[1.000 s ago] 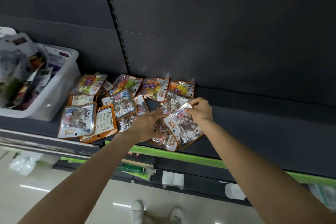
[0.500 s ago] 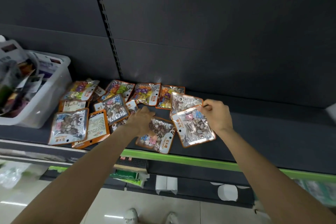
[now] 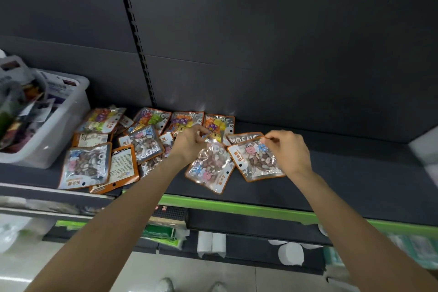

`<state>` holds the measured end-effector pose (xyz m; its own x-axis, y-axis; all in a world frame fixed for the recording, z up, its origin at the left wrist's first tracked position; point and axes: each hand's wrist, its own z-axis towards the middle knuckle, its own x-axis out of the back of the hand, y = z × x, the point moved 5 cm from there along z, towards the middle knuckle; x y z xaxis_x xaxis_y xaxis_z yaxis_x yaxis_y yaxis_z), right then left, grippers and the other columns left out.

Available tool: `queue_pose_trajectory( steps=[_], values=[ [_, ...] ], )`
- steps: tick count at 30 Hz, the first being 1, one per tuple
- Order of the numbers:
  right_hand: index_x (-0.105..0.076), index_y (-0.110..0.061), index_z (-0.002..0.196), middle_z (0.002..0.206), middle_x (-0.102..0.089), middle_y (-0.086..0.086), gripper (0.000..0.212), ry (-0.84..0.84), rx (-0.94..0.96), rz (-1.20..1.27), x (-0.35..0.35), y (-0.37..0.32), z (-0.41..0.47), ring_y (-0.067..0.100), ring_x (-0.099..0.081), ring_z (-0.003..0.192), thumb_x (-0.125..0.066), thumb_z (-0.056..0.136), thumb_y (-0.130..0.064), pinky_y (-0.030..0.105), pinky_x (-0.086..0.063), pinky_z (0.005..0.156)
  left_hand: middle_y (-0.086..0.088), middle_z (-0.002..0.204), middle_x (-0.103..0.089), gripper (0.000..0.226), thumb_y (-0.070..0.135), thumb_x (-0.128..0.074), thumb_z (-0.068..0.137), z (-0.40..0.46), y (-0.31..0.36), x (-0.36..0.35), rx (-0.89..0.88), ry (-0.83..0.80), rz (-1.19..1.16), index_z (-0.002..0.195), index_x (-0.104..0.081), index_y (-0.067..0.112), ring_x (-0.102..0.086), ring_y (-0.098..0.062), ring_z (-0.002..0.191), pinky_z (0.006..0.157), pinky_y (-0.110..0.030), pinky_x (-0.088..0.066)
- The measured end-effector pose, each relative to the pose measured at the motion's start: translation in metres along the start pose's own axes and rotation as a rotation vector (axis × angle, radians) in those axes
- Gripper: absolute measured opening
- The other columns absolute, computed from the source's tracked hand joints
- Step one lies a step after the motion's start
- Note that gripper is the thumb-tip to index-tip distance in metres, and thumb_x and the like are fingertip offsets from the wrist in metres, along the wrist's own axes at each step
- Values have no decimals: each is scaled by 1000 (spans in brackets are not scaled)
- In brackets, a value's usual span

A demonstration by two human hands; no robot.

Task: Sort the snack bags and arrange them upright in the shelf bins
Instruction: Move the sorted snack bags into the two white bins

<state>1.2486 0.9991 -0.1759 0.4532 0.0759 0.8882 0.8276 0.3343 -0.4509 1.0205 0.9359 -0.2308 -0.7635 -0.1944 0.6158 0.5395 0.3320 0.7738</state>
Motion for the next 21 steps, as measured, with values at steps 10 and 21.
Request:
queue_pose_trajectory(
  steps=[10,21],
  values=[
    [-69,-17,87,85,-65,-1,12,81,234,15,22,-85,-5,19,-61,76,-64,88,-28,28,-42,58,11,67,-59,2,14,-65,88,-69,33,99,-155,391,-24,87,-63,14,-59,-11,65,60,-21,-48],
    [-68,-20,86,85,-60,-3,16,27,481,73,-28,-296,-51,20,-59,78,-60,91,-33,33,-46,63,3,73,-62,3,15,-64,89,-172,-61,281,-122,689,71,91,-64,15,-57,-10,65,60,-20,-42]
  ],
)
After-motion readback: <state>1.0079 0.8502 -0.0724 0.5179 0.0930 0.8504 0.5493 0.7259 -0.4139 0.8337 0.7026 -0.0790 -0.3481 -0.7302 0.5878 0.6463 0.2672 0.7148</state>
